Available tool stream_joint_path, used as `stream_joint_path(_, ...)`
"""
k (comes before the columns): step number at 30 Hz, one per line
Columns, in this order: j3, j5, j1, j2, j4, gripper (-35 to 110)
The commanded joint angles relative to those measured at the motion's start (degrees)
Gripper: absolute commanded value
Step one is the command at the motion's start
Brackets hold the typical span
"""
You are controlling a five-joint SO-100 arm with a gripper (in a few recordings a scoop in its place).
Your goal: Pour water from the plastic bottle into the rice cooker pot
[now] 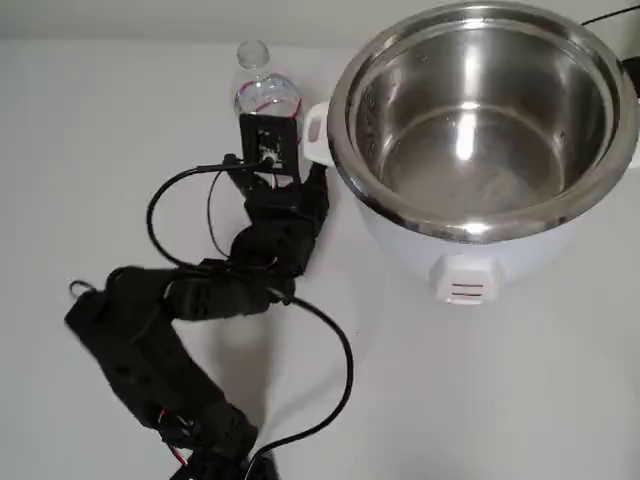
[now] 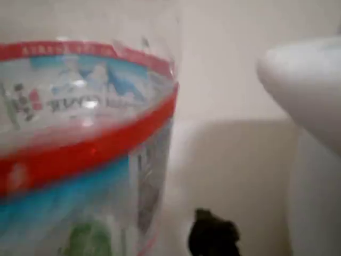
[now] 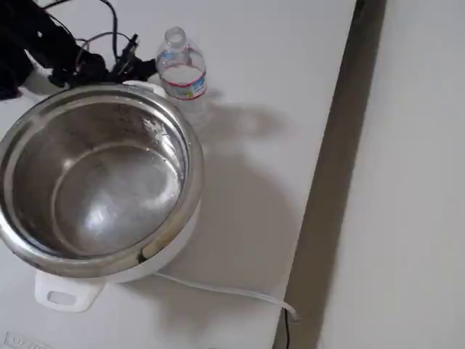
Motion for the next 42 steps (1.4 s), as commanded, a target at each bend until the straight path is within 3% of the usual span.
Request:
stream_joint_path(1, -8.96, -0.70, 0.97, -5.19, -3.96, 51)
stream_joint_path(4, -11.95, -0.70, 0.62, -8.44, -4.66, 46)
stream_joint_path(11, -16.52, -0.79, -1.14, -13.10, -7.65, 20)
stream_joint_path(23, -15.64, -1.41, -5.19, -4.66, -8.26, 17)
stream_joint_path(33, -15.82, -0.35, -5.45, 15.56, 8.44, 17)
stream_joint_path(42, -17.84, 12.04, -0.35, 37.97, 32.34, 17)
